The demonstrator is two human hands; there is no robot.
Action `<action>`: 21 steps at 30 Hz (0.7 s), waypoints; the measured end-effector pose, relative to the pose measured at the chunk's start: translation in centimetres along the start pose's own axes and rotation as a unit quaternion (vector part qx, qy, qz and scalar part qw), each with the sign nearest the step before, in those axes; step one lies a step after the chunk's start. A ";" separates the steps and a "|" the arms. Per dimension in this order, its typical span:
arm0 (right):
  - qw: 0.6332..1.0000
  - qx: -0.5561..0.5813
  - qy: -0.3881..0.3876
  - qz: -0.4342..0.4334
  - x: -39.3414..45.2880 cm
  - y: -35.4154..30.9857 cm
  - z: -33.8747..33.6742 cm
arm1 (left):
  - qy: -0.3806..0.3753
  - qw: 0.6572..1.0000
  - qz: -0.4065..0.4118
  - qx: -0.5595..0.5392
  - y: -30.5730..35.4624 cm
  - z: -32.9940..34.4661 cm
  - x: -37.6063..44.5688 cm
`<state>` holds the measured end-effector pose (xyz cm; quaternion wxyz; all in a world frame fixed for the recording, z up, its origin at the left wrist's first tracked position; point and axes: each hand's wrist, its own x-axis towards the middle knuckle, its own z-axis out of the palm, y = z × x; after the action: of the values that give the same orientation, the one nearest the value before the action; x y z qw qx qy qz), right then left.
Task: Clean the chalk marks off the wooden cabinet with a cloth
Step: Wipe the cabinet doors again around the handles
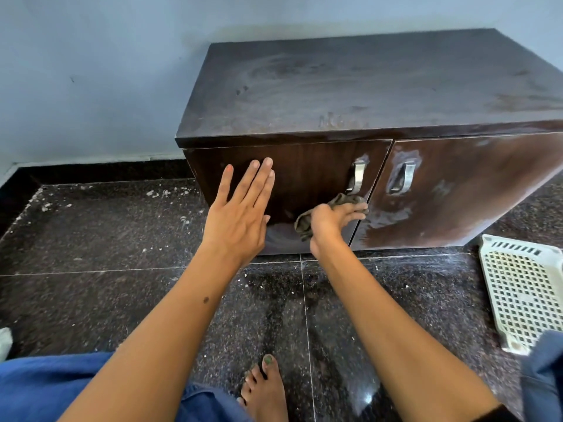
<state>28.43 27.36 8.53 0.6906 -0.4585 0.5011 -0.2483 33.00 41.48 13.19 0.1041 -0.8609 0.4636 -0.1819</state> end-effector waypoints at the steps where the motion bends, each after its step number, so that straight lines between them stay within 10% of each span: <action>1: 1.000 -0.011 -0.019 -0.016 -0.4 0.1 0.3 | -0.002 1.000 0.001 0.002 0.0 0.0 0.0; 12: 0.995 -0.097 -0.006 -0.008 0.7 2.1 -0.6 | -0.060 0.998 -0.007 0.010 0.0 -0.9 0.2; 21: 0.985 0.018 0.165 -0.044 0.1 -1.2 -0.9 | -0.075 0.997 -0.007 -0.002 0.1 -1.1 0.3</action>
<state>27.75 26.38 9.44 0.5948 -0.4204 0.5831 -0.3599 32.60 41.18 14.25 0.1358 -0.8756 0.4487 -0.1164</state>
